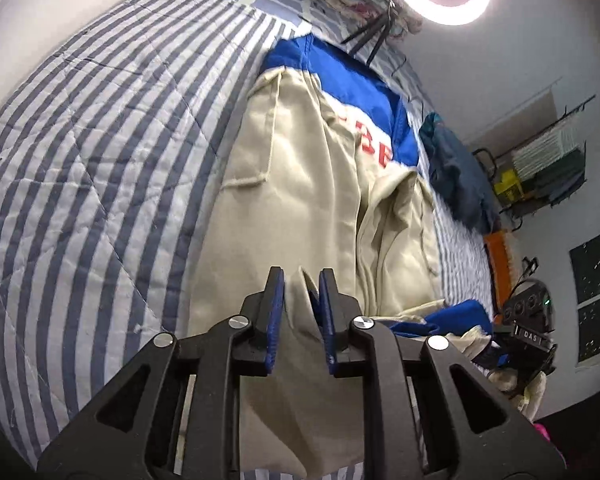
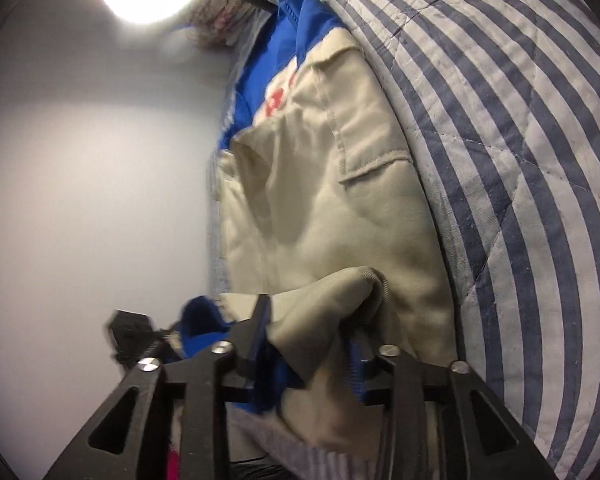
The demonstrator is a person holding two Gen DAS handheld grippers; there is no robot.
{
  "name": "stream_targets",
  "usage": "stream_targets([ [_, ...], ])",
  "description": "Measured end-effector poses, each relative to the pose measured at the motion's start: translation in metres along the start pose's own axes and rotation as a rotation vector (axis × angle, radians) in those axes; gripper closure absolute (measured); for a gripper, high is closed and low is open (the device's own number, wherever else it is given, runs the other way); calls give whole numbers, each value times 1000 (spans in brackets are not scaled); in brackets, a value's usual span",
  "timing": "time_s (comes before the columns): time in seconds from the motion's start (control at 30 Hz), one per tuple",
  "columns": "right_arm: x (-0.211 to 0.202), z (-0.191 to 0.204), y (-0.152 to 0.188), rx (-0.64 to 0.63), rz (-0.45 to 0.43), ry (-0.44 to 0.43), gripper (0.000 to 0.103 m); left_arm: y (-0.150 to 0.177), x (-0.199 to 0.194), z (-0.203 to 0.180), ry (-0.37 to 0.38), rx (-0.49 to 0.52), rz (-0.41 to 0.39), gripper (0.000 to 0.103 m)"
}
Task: Fold large clothes
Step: 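Lift the hem with both grippers and fold it toward the blue collar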
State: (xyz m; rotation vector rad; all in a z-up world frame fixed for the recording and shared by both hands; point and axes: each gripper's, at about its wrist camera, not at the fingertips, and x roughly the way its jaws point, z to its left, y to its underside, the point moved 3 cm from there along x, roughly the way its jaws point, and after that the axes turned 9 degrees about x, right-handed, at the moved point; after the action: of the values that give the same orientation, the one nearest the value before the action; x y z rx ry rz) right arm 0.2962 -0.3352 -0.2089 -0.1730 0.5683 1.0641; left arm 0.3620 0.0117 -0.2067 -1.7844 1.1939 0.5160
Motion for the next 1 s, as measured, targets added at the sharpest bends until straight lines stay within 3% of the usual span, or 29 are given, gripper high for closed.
stream_targets([
  [0.03,-10,-2,-1,13,-15,-41,40,-1,-5,3,3,-4,-11,82],
  [0.07,-21,-3,-3,19,-43,-64,33,-3,-9,5,3,-7,-21,77],
  [0.13,-44,-5,-7,12,-91,-85,35,-2,-16,11,1,-11,-36,61],
  [0.23,-65,1,-2,-90,-130,-33,45,11,-19,22,30,-31,-2,61],
  [0.3,-64,3,7,-175,-109,22,51,23,-18,23,48,-17,26,61],
  [0.5,-31,-19,39,-285,-22,196,53,58,-11,13,32,104,114,61],
  [0.6,-25,-30,45,-301,-11,218,54,63,-7,14,27,115,132,60],
  [0.7,-23,-24,50,-339,-20,218,63,67,-3,12,18,144,148,60],
  [0.87,-11,-13,58,-426,-18,261,63,68,2,8,33,162,156,60],
  [1.0,-6,-17,59,-414,-6,266,63,67,6,6,43,173,161,63],
])
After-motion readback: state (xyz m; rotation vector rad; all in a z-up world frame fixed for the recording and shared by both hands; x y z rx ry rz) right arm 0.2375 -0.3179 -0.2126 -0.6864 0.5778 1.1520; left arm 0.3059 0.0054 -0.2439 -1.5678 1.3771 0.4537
